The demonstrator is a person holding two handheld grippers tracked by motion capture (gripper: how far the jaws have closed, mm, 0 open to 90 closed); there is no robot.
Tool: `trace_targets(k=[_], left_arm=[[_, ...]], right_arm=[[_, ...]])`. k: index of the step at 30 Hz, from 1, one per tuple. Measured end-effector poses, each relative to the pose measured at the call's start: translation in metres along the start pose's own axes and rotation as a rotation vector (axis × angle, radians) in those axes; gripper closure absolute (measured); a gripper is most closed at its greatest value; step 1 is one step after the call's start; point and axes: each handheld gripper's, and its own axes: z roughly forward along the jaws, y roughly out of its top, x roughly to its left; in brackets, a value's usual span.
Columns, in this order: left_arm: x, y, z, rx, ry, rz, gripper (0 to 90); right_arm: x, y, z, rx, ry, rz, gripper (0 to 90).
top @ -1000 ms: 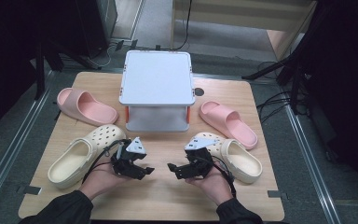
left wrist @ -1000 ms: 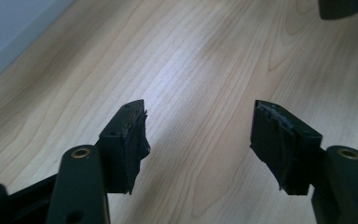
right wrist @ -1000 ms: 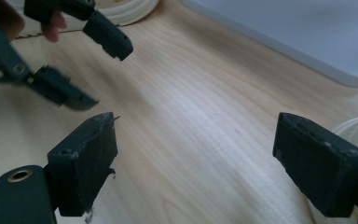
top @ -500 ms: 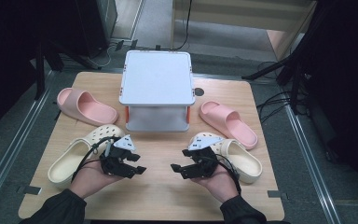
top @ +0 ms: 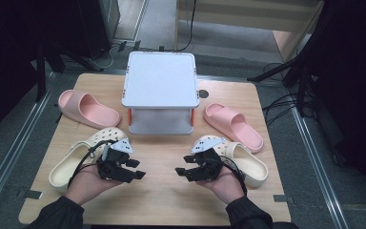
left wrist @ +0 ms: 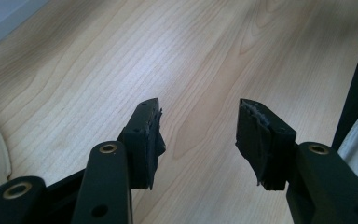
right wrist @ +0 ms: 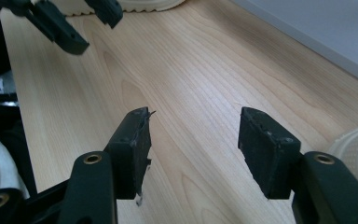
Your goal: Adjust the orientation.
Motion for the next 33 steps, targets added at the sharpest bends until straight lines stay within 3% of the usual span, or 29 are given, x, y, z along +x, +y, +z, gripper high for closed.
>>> trace_targets(k=[6, 15, 23, 33], left_arm=[[0.000, -0.004, -0.007, -0.014, 0.020, 0.009, 47.3], [0.005, -0.009, -0.018, -0.033, 0.041, -0.004, 45.9], [0.011, -0.018, -0.034, -0.040, 0.055, -0.041, 51.4], [0.018, -0.033, -0.059, -0.021, 0.107, -0.082, 55.1]], right_arm=[[0.002, 0.001, 0.006, 0.037, 0.004, -0.022, 42.5], [0.002, 0.004, 0.007, 0.022, 0.022, -0.022, 43.3], [0.000, 0.006, 0.009, 0.031, 0.018, -0.045, 44.0], [-0.001, 0.009, 0.011, 0.039, 0.013, -0.055, 44.2]])
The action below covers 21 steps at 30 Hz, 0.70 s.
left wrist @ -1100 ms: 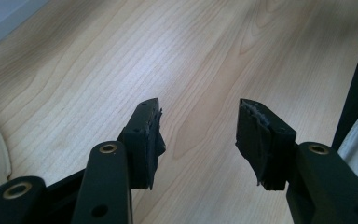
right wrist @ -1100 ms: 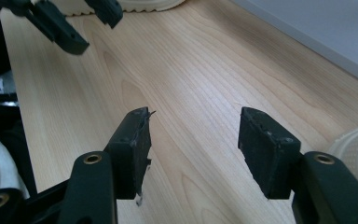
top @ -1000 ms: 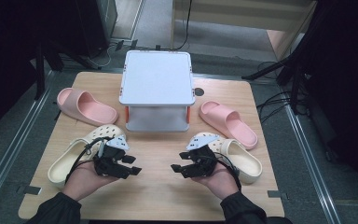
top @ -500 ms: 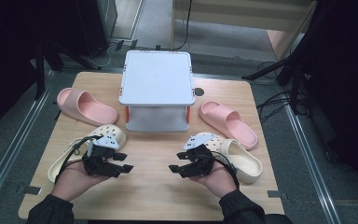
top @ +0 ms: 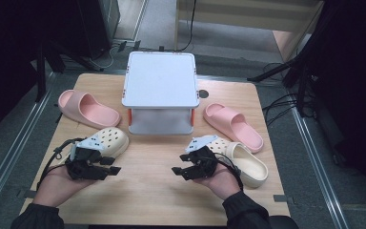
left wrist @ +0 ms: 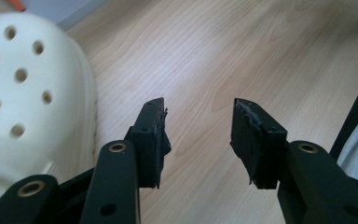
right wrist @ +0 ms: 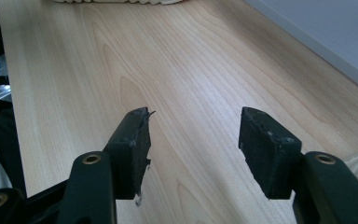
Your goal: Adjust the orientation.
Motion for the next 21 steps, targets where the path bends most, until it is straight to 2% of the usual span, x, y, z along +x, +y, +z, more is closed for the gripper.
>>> trace_targets(k=[6, 7, 10, 13, 14, 15, 16, 21], left_arm=[[0.005, -0.007, -0.012, 0.006, 0.026, -0.026, 55.2], [0.007, -0.010, -0.018, 0.007, 0.052, -0.035, 55.3], [0.010, -0.013, -0.024, 0.002, 0.056, -0.052, 55.4], [0.015, -0.020, -0.029, 0.007, 0.076, -0.072, 55.1], [0.019, -0.023, -0.032, 0.003, 0.095, -0.091, 55.1], [0.019, -0.023, -0.032, 0.003, 0.095, -0.091, 55.1], [0.023, -0.027, -0.035, -0.006, 0.102, -0.117, 55.0], [0.032, -0.030, -0.029, 0.023, 0.125, -0.135, 54.9]], right_arm=[[-0.001, 0.001, 0.001, 0.004, 0.000, -0.005, 44.1], [-0.002, 0.001, 0.002, 0.008, -0.004, -0.006, 43.9], [-0.002, 0.001, 0.002, 0.010, -0.005, -0.007, 43.9], [-0.002, 0.002, 0.003, 0.009, -0.004, -0.005, 43.9], [-0.002, 0.002, 0.003, 0.009, 0.000, -0.003, 43.9], [-0.002, 0.003, 0.003, 0.009, 0.001, -0.004, 43.9], [-0.002, 0.003, 0.004, 0.007, 0.004, -0.008, 43.9], [-0.001, 0.003, 0.004, 0.001, 0.012, -0.015, 43.9]])
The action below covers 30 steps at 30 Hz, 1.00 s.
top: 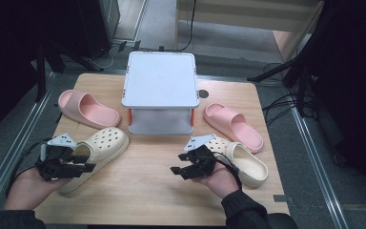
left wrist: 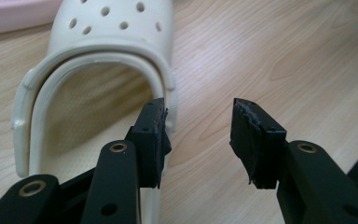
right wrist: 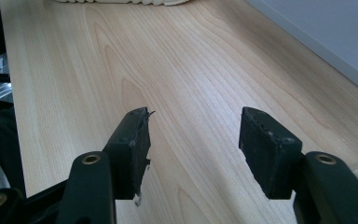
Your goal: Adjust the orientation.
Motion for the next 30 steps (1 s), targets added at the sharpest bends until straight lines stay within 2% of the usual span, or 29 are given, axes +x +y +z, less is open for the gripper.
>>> trace_targets(k=[4, 8, 10, 14, 15, 16, 19, 20, 25, 28, 29, 30], left_arm=[[0.006, 0.002, 0.012, 0.029, 0.019, -0.014, 55.2], [0.011, 0.005, 0.023, 0.040, 0.020, -0.028, 59.1], [0.012, 0.005, 0.026, 0.038, 0.021, -0.021, 60.2], [0.015, 0.007, 0.035, 0.056, 0.003, -0.014, 72.0], [0.016, 0.007, 0.035, 0.054, 0.004, -0.008, 72.0], [0.015, 0.008, 0.034, 0.046, 0.018, -0.009, 75.5], [0.014, 0.010, 0.031, 0.043, 0.041, 0.001, 77.1], [0.013, 0.010, 0.028, 0.028, 0.066, 0.004, 77.3], [0.011, 0.013, 0.017, 0.000, 0.063, -0.011, 77.4], [-0.005, 0.020, 0.011, -0.012, 0.084, 0.010, 77.5], [-0.005, 0.020, 0.011, -0.012, 0.084, 0.010, 77.5], [-0.009, 0.023, 0.010, -0.014, 0.066, 0.015, 77.5]], right_arm=[[0.000, 0.000, 0.000, 0.004, 0.002, 0.001, 43.9], [0.000, -0.001, 0.002, 0.011, 0.000, -0.003, 43.9], [0.000, -0.001, 0.002, 0.012, 0.000, -0.002, 43.9], [0.001, -0.001, 0.003, 0.020, 0.002, 0.005, 44.0], [0.001, -0.001, 0.004, 0.020, 0.001, 0.004, 44.0], [0.001, -0.002, 0.004, 0.025, 0.004, 0.000, 44.0], [0.002, -0.002, 0.006, 0.027, 0.010, -0.004, 44.0], [0.002, -0.002, 0.006, 0.028, 0.011, -0.006, 43.9], [0.002, -0.002, 0.005, 0.018, 0.014, 0.002, 44.0], [-0.002, -0.002, 0.001, -0.004, 0.011, 0.024, 44.3], [-0.002, -0.002, 0.001, -0.004, 0.011, 0.024, 44.3], [-0.003, -0.003, 0.000, -0.013, 0.012, 0.028, 44.4]])
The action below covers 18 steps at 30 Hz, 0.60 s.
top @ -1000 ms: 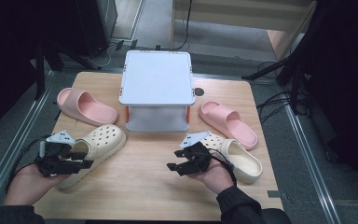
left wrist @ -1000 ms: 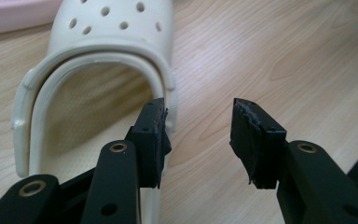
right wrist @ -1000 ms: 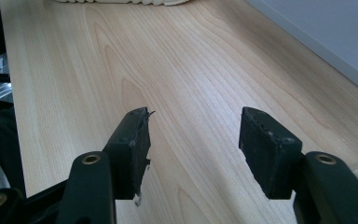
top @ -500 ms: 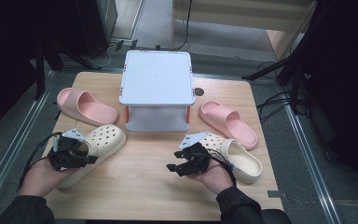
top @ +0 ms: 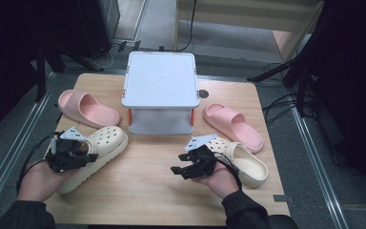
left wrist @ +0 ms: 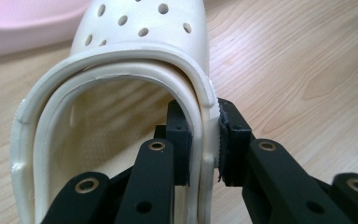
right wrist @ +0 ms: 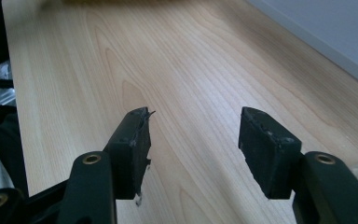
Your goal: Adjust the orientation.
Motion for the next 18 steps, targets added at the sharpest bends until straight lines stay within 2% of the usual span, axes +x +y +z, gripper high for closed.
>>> trace_targets(k=[3, 5, 6, 7, 8, 11, 12, 13, 15, 18], left_arm=[[-0.015, 0.011, 0.002, -0.019, -0.036, 0.021, 77.4], [-0.019, 0.014, 0.003, -0.017, -0.047, 0.031, 77.4], [-0.028, 0.020, 0.008, -0.021, -0.065, 0.034, 77.4], [-0.028, 0.020, 0.008, -0.021, -0.065, 0.034, 77.4], [-0.035, 0.026, 0.014, -0.018, -0.080, 0.048, 77.4], [-0.043, 0.032, 0.020, -0.007, -0.091, 0.060, 77.4], [-0.050, 0.036, 0.027, 0.004, -0.113, 0.072, 77.3], [-0.050, 0.036, 0.027, 0.004, -0.113, 0.072, 77.3], [-0.061, 0.042, 0.036, 0.020, -0.140, 0.087, 77.2], [-0.067, 0.046, 0.042, 0.029, -0.151, 0.095, 77.2]], right_arm=[[-0.001, -0.001, -0.003, -0.008, -0.004, 0.009, 45.0], [-0.001, -0.002, -0.003, -0.012, -0.004, 0.011, 45.1], [-0.001, -0.002, -0.003, -0.013, -0.005, 0.009, 45.1], [-0.001, -0.002, -0.003, -0.013, -0.005, 0.009, 45.1], [-0.001, -0.003, -0.004, -0.015, -0.006, 0.010, 45.1], [-0.001, -0.004, -0.005, -0.015, -0.009, 0.009, 45.1], [0.000, -0.005, -0.006, -0.020, -0.012, 0.013, 45.1], [0.000, -0.005, -0.006, -0.020, -0.012, 0.013, 45.1], [0.001, -0.007, -0.008, -0.027, -0.014, 0.026, 45.1], [0.001, -0.009, -0.009, -0.034, -0.014, 0.026, 45.4]])
